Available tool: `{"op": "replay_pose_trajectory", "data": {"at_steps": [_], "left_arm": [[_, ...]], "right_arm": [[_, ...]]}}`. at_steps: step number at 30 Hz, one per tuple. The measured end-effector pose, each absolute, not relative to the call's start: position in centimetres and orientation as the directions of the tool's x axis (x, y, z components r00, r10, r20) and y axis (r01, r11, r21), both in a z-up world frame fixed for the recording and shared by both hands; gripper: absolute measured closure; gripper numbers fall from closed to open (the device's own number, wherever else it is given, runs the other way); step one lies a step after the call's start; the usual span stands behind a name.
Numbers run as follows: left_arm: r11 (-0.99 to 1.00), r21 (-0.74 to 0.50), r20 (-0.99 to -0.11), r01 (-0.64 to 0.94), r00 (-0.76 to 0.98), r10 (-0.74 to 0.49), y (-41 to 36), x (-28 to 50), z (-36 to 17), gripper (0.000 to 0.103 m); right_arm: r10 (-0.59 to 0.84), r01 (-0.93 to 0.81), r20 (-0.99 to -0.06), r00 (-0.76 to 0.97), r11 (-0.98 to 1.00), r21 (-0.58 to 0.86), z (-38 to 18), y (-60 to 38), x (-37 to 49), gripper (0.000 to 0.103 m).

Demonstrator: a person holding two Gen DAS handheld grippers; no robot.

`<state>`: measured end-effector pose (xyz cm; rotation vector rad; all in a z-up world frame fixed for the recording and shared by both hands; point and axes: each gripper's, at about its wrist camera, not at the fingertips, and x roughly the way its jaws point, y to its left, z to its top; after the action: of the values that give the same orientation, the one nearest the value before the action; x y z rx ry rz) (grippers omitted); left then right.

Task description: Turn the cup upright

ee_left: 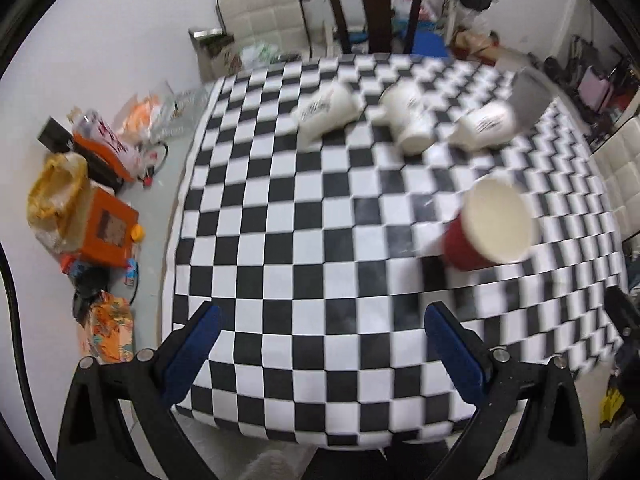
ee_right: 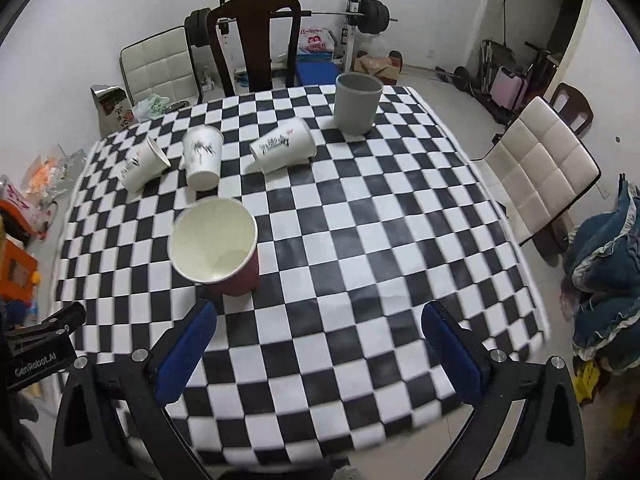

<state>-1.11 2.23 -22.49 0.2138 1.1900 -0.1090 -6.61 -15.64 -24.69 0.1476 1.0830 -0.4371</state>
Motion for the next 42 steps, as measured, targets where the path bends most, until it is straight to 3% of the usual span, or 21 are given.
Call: {"op": "replay_pose_trajectory", "data": {"at_steps": [7,15,25,42], "left_arm": [[0.98,0.04,-0.902,0.196,0.428,-0.049,1.0,-4.2,-12.1,0.0],[0.99,0.001,-0.881,0.142,0.469,-0.066,1.0,-6.4,-6.2,0.0],[0.993,0.011,-0.882,0.118,0.469,-0.045,0.9,-7.7,-5.0,0.0],[0.994,0.013,-0.883,0.111,0.468,-0.04,0.6,-8.1,-4.9,0.0]], "right_arm": [[-0.264,0.354,-0.882,0.39,0.927,-0.121,-14.4,-15.9,-7.9,0.0],[-0.25,0.315,-0.868,0.428,0.942,-0.116,-7.0,-16.3,-9.6,0.0],[-0.281,0.312,-0.848,0.449,0.939,-0.146,-3.5,-16.8,-11.1,0.0],[-0.28,0.313,-0.849,0.449,0.939,-0.145,-3.3,-17.1,-11.3,0.0]]}}
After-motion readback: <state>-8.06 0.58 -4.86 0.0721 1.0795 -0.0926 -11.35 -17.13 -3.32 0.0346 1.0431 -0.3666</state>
